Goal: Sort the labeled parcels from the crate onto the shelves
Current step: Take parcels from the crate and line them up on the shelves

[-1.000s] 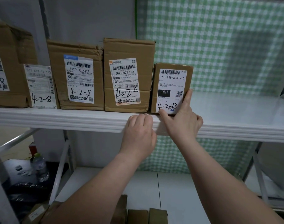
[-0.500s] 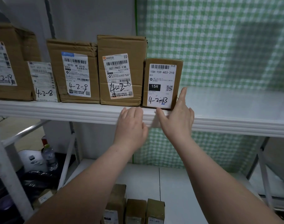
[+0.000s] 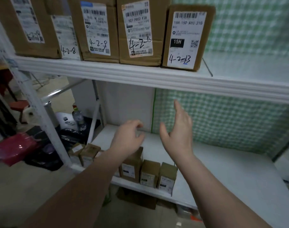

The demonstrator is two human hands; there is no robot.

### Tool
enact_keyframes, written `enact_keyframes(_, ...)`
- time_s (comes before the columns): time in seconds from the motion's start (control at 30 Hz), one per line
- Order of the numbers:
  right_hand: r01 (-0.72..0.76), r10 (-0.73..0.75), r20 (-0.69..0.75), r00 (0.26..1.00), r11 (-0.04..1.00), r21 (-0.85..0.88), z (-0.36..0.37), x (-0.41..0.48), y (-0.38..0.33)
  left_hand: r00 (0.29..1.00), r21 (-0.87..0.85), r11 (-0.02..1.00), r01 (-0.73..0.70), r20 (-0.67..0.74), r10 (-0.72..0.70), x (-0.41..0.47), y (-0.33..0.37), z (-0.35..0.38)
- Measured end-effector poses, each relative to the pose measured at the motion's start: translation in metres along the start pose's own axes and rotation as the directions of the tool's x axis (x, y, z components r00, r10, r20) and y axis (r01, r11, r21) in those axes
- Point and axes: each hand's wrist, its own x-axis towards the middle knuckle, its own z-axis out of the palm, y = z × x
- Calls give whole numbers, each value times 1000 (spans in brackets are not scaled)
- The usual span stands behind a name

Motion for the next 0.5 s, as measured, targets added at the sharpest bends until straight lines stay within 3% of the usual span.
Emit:
enact_keyframes(0.13, -282, 254, 298, 920, 958, 53, 40, -63, -4, 937, -80, 950, 303, 208, -282, -73, -62, -5)
enact_keyframes(0.23, -394, 355, 402, 844, 919, 15, 78, -109, -20, 885, -27, 922, 387, 290, -363, -132, -109, -25)
enact_keyframes(0.37, -430, 358, 556, 750, 903, -2, 146, -176, -80, 800, -41, 820, 570, 256, -543, -228, -178, -78)
enact_keyframes(0.5, -474, 309, 721, 620, 880, 30, 218, -254, -170, 693, -35, 694, 719, 95, -714, -335, -250, -157)
